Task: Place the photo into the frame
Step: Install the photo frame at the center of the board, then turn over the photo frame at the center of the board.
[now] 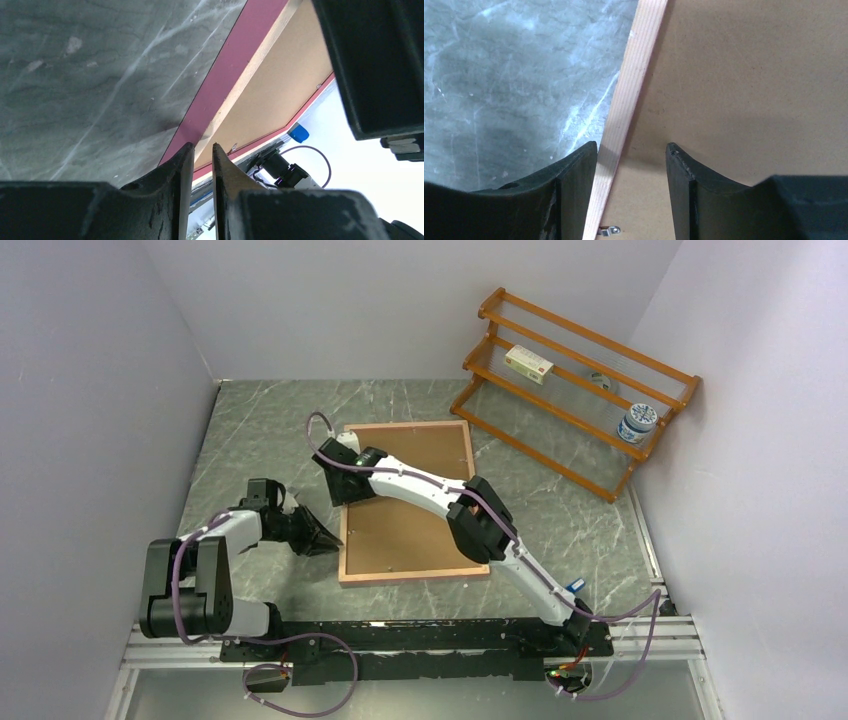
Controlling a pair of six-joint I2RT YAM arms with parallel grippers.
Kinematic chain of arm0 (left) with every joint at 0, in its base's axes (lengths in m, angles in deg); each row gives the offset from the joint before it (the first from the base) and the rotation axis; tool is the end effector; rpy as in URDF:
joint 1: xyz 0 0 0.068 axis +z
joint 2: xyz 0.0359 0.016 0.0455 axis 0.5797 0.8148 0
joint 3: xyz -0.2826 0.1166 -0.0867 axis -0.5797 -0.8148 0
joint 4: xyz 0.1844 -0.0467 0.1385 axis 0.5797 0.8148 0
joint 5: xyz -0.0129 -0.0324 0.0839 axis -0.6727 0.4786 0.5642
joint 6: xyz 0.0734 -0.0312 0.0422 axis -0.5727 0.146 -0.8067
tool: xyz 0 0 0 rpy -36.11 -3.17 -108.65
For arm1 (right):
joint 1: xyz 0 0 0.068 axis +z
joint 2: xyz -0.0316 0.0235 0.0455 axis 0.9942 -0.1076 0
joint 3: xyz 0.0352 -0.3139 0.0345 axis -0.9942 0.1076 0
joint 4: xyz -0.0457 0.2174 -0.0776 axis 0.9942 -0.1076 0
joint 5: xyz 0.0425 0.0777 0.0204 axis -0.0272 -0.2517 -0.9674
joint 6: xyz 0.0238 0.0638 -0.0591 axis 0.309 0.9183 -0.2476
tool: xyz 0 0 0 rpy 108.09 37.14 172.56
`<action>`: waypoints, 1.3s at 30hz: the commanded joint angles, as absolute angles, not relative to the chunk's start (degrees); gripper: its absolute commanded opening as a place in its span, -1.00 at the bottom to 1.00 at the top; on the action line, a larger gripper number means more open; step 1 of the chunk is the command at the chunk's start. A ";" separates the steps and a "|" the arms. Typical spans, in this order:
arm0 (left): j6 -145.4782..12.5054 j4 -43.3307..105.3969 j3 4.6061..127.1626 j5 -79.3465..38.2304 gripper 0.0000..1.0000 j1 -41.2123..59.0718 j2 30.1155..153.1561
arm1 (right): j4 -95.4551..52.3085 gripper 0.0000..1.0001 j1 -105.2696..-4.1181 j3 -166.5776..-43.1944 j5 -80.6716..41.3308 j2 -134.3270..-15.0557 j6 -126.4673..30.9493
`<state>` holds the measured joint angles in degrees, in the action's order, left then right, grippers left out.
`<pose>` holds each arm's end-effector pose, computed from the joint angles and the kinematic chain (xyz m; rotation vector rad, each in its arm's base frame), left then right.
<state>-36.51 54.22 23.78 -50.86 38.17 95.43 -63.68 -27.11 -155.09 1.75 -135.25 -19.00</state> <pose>0.1977 -0.0409 0.1647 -0.9104 2.6966 -1.1019 0.3275 0.4641 0.1749 -0.3861 2.5475 0.3081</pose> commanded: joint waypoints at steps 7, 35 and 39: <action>-35.99 57.95 25.13 -46.51 -0.47 37.80 92.35 | -71.68 -0.07 -24.63 -162.18 9.93 -138.99 -20.73; -34.60 56.09 24.90 -45.78 0.22 37.82 91.77 | -73.06 -0.78 -23.92 -156.36 1.98 -134.85 -20.63; -33.20 51.09 22.69 -49.97 0.36 37.80 92.34 | -73.09 -1.00 -24.18 -156.48 -4.14 -131.90 -19.65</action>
<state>-34.93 56.25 24.13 -46.19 38.00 93.37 -67.94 -24.38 -157.39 3.06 -136.43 -18.24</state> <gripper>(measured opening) 0.658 0.074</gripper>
